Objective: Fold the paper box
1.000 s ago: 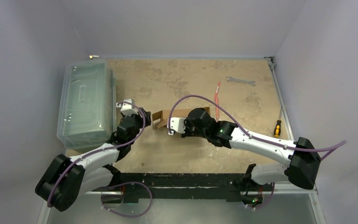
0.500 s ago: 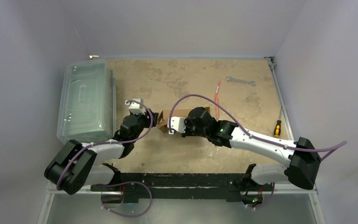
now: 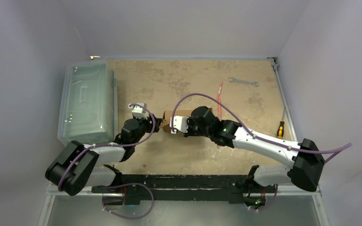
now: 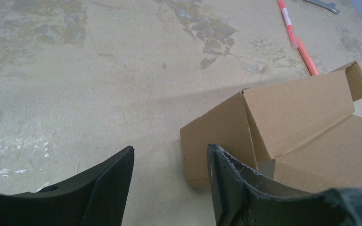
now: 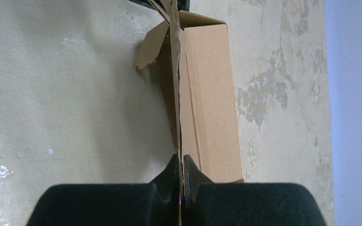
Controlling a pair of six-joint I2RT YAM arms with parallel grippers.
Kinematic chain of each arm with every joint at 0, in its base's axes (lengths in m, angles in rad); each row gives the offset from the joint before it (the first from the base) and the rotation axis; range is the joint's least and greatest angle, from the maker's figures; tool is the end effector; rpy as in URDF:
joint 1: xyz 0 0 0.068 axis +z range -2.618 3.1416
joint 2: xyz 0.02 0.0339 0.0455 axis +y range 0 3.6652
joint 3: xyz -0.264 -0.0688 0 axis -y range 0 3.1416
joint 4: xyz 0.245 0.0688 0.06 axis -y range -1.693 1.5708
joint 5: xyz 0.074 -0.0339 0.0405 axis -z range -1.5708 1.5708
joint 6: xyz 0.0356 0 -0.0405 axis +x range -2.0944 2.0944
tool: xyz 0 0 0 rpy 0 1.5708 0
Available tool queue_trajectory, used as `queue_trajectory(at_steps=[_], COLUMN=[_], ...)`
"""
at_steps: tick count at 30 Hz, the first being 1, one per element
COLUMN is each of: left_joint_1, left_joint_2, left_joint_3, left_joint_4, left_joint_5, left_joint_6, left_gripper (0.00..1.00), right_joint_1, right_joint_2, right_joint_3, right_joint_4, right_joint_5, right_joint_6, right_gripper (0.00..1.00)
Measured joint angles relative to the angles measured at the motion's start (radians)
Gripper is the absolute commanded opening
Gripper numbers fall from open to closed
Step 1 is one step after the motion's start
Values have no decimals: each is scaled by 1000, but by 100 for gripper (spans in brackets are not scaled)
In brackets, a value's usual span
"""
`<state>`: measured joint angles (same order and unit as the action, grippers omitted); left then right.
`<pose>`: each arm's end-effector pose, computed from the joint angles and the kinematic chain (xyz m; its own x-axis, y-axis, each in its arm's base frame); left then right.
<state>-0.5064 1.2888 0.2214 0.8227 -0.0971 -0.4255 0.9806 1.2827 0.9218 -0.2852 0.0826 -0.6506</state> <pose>0.1971 -0.1054 0.1549 -0.3583 -0.2711 -0.8934 0.2773 0.8828 -0.3791 0.1598 0.2333 0.2703 0.2127 -0.7671 -0.6052 -0.8326 0.1819 -0.5231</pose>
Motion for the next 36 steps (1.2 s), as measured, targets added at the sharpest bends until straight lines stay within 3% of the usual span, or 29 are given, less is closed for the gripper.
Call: queue_trajectory(at_steps=[36], left_joint_1=[0], left_joint_2=[114], left_joint_3=[-58], left_joint_4=[161], left_joint_5=[179], left_joint_6=[26], left_gripper=[64], right_joint_1=[-10], right_joint_2=[0], right_joint_3=[0], right_joint_4=[-29], right_joint_5=[-25], right_joint_6=[8], right_gripper=[0])
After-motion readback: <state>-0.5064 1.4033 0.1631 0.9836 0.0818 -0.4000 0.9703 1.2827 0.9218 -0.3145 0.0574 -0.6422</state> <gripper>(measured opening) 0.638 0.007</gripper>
